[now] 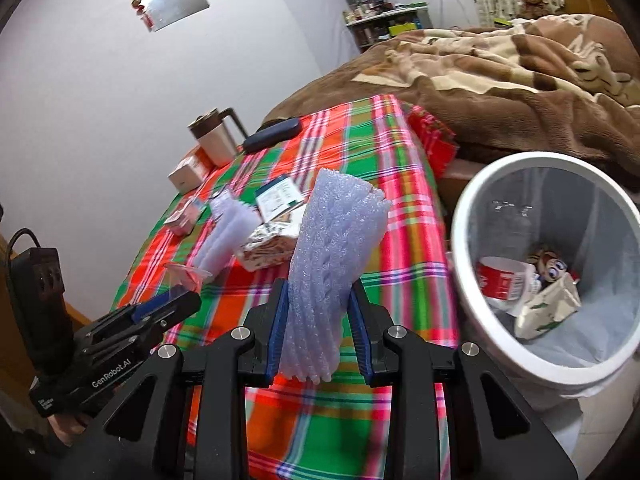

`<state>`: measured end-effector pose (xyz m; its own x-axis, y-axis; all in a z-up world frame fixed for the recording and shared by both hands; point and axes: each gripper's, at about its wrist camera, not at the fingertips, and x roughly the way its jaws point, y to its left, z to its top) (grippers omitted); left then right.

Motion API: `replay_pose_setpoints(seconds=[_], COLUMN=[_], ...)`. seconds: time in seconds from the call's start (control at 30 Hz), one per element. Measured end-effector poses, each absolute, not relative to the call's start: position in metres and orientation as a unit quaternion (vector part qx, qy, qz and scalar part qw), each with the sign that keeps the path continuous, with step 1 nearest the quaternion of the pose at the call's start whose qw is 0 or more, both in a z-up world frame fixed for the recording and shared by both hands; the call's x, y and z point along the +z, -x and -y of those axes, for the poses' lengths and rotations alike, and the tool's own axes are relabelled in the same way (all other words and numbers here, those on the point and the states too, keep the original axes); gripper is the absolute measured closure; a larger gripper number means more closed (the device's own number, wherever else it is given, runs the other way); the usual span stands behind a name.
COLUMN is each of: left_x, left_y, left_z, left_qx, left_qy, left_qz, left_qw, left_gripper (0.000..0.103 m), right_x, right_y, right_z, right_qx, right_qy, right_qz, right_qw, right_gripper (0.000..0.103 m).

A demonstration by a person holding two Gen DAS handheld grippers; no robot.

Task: Collect trash
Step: 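Carry the foam sleeve and plastic cup over the white bin and open both grippers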

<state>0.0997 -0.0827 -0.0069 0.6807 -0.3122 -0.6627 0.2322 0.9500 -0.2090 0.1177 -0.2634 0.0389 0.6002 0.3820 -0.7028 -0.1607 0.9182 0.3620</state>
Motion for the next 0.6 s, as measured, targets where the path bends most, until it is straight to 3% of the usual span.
replay_pose_setpoints(seconds=[0.6], left_x=[0.004], left_y=[-0.116], left_z=[0.160], left_qx=[-0.228], left_qy=[0.019], left_qz=[-0.369], left_qw=[0.901], left_gripper=[0.073], right_x=[0.044], right_y=[-0.102], right_z=[0.332], right_qx=[0.074], right_qy=[-0.156], right_qz=[-0.397], right_qw=[0.901], right_gripper=[0.072])
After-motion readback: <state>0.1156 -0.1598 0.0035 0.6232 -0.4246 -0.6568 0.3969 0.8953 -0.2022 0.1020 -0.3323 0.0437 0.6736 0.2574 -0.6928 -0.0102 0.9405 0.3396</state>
